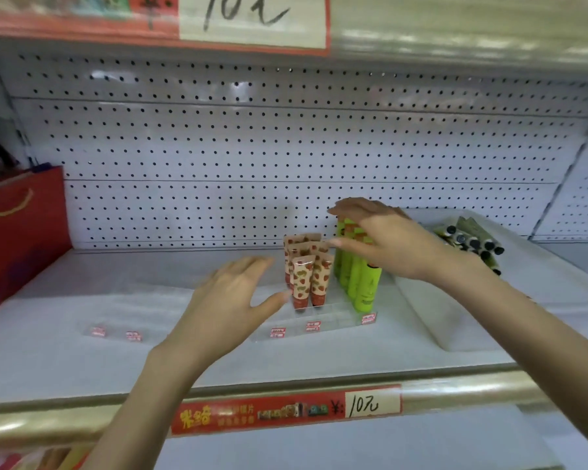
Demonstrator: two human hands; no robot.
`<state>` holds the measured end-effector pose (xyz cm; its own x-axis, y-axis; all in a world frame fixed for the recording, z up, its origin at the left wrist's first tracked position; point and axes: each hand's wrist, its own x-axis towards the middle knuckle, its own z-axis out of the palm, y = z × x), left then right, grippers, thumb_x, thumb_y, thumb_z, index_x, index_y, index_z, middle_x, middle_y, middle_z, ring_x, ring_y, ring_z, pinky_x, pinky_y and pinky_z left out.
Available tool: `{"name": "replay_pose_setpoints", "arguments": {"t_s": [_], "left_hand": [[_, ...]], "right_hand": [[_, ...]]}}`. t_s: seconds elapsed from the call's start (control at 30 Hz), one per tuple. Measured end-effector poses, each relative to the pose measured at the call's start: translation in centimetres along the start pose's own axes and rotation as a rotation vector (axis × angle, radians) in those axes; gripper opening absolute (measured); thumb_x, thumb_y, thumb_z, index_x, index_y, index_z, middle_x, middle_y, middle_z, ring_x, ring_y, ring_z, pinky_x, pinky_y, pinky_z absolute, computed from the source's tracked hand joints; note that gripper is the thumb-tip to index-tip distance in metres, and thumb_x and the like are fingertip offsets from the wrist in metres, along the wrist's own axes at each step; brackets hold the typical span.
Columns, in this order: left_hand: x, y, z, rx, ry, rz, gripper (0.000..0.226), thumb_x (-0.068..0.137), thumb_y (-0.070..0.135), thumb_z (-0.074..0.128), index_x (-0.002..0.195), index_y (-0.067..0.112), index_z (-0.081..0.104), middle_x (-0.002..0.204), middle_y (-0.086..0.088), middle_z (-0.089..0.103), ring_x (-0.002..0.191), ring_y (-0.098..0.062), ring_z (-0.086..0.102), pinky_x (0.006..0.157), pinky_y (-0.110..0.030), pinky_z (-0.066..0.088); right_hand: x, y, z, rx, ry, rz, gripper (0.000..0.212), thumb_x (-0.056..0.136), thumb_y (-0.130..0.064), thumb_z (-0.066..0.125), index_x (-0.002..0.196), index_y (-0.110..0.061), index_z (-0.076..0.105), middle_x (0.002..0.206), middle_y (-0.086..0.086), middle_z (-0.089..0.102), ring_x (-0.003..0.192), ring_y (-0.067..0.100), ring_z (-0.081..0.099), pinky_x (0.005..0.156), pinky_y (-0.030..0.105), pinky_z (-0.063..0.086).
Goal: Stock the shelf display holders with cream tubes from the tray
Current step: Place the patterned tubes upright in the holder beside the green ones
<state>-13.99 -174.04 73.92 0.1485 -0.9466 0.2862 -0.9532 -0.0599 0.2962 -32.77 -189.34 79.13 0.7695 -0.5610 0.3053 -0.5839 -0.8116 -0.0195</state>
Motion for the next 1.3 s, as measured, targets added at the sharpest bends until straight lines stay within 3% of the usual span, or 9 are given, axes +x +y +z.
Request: {"name": "replay_pose_setpoints", "arguments": {"t_s": [0.17,0.3,0.43,0.67,0.8,0.93,1.1,1.23,1.3], "left_hand": [[1.3,2.7,-0.6,0.005,0.010,0.160,0.067,0.088,0.065,0.036,0.144,0.029,0.028,0.149,0.012,0.030,0.134,-0.013,0.029,0.107,-0.030,0.024],[2.7,5.2,0.2,0.050,0.006,0.247,0.095,0.063,0.078,0.008,0.141,0.031,0.032,0.147,0.011,0.035,0.133,-0.014,0.032,0.106,-0.030,0.026],[4.0,8.5,1.0,0.031,0.022,0.343,0.090,0.064,0.077,0.011,0.139,0.033,0.036,0.142,0.012,0.041,0.128,-0.014,0.039,0.102,-0.031,0.030],[6.5,15.0,2.6,-0.077,-0.050,0.434,0.091,0.062,0.079,0.007,0.141,0.040,0.029,0.147,0.021,0.029,0.132,-0.002,0.028,0.104,-0.023,0.026],[9.4,18.3,5.2,-0.142,-0.095,0.387,0.087,0.065,0.079,0.015,0.140,0.038,0.034,0.146,0.019,0.034,0.133,-0.004,0.031,0.106,-0.025,0.026],[11.8,21.8,7.8,-0.159,-0.123,0.313,0.066,0.082,0.070,0.034,0.139,0.037,0.035,0.146,0.015,0.037,0.132,-0.007,0.035,0.104,-0.027,0.029],[14.0,24.6,9.9,-0.143,-0.151,0.221,0.056,0.089,0.055,0.041,0.140,0.033,0.036,0.146,0.009,0.038,0.132,-0.011,0.036,0.104,-0.029,0.032],[14.5,25.3,11.4,-0.229,-0.226,0.190,0.054,0.089,0.054,0.043,0.139,0.033,0.038,0.145,0.012,0.038,0.132,-0.004,0.032,0.101,-0.021,0.027],[14.6,25.3,11.9,-0.236,-0.236,0.173,0.053,0.089,0.054,0.043,0.138,0.034,0.039,0.144,0.013,0.039,0.130,-0.003,0.032,0.101,-0.021,0.028]], "right_hand": [[-6.0,0.9,-0.6,-0.073,-0.073,0.167,0.064,0.091,-0.061,0.034,0.146,-0.029,0.024,0.154,-0.004,0.023,0.140,0.018,0.023,0.114,0.040,0.021],[-10.5,2.5,-1.9,-0.088,-0.172,0.347,0.075,0.083,-0.068,0.021,0.148,-0.030,0.018,0.157,-0.009,0.010,0.144,0.011,0.010,0.115,0.035,0.013],[-13.6,6.0,-3.5,-0.103,-0.179,0.501,0.070,0.088,-0.063,0.027,0.148,-0.026,0.023,0.156,-0.006,0.016,0.143,0.014,0.015,0.115,0.039,0.019],[-16.2,14.5,-5.2,-0.027,-0.154,0.584,0.073,0.084,-0.066,0.024,0.146,-0.027,0.025,0.155,-0.005,0.020,0.142,0.016,0.021,0.114,0.040,0.022],[-15.8,19.8,-5.0,0.117,-0.079,0.545,0.060,0.090,-0.057,0.035,0.139,-0.023,0.039,0.145,-0.003,0.039,0.130,0.015,0.040,0.105,0.033,0.032],[-14.7,24.1,-4.5,0.231,-0.051,0.474,0.043,0.092,-0.044,0.049,0.127,-0.019,0.052,0.127,-0.004,0.056,0.111,0.011,0.054,0.093,0.022,0.040],[-11.9,26.9,-2.8,0.224,-0.346,0.363,0.022,0.091,-0.030,0.057,0.110,-0.020,0.057,0.110,-0.005,0.061,0.105,0.016,0.056,0.088,0.031,0.049],[-9.3,26.3,0.1,0.047,-0.701,0.265,0.040,0.089,-0.028,0.060,0.124,-0.009,0.054,0.115,-0.001,0.054,0.101,0.020,0.053,0.084,0.028,0.046],[-8.4,26.7,2.0,-0.023,-0.791,0.274,0.030,0.086,-0.030,0.065,0.107,-0.008,0.060,0.099,0.001,0.059,0.092,0.023,0.058,0.077,0.030,0.049]]}}
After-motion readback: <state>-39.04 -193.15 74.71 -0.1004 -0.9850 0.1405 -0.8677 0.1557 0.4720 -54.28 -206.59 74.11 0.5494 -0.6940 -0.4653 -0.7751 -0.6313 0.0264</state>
